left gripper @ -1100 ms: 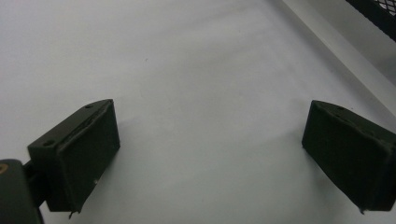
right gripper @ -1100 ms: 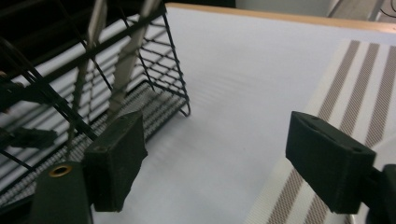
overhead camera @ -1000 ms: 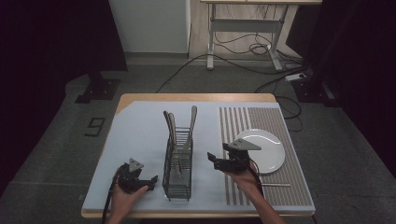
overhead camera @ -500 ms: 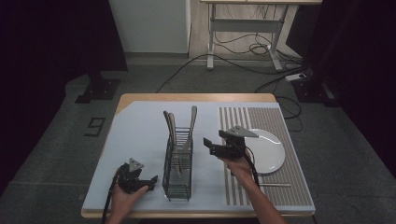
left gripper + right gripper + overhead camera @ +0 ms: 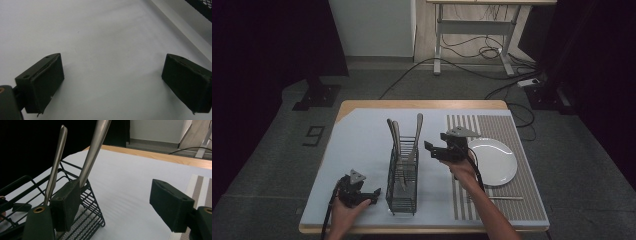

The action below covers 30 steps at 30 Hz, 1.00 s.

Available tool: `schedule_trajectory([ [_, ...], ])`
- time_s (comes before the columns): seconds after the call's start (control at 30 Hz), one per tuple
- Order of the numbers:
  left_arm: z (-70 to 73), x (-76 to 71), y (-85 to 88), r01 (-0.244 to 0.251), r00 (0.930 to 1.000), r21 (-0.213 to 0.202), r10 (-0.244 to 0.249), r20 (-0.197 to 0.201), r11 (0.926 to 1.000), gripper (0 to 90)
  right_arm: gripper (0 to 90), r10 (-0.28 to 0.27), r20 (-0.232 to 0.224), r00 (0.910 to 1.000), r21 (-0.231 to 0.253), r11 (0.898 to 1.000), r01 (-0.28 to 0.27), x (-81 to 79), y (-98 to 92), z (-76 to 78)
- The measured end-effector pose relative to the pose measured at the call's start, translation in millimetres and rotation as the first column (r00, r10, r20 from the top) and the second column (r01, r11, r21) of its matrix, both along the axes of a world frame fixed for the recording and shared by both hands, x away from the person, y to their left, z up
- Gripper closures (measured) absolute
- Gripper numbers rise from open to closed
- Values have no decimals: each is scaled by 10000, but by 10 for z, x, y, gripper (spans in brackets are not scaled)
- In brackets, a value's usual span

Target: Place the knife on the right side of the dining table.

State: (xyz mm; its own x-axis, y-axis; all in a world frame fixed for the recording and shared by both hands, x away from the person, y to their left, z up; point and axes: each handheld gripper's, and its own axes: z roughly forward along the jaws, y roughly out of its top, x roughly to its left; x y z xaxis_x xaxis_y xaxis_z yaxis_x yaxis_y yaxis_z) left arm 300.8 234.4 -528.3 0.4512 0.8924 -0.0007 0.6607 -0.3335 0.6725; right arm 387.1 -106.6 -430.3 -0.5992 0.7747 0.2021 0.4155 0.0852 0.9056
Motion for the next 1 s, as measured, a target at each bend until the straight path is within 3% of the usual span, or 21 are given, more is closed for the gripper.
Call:
schedule_trajectory([
  [0.6, -1, 1, 1, 12, 10000, 0, -12, 1, 10000, 37, 364, 696, 59, 9976, -42, 9976, -696, 271, 228, 123],
  [0.87, -1, 1, 0, 2, 10000, -1, -2, 12, 10000, 37, 514, 1125, 24, 9936, 282, 9932, -1126, 403, 298, 144],
  [1.0, -1, 1, 0, -1, 10000, -3, 1, 12, 10000, 37, 630, 1465, -21, 9892, 424, 9883, -1463, 444, 326, 144],
])
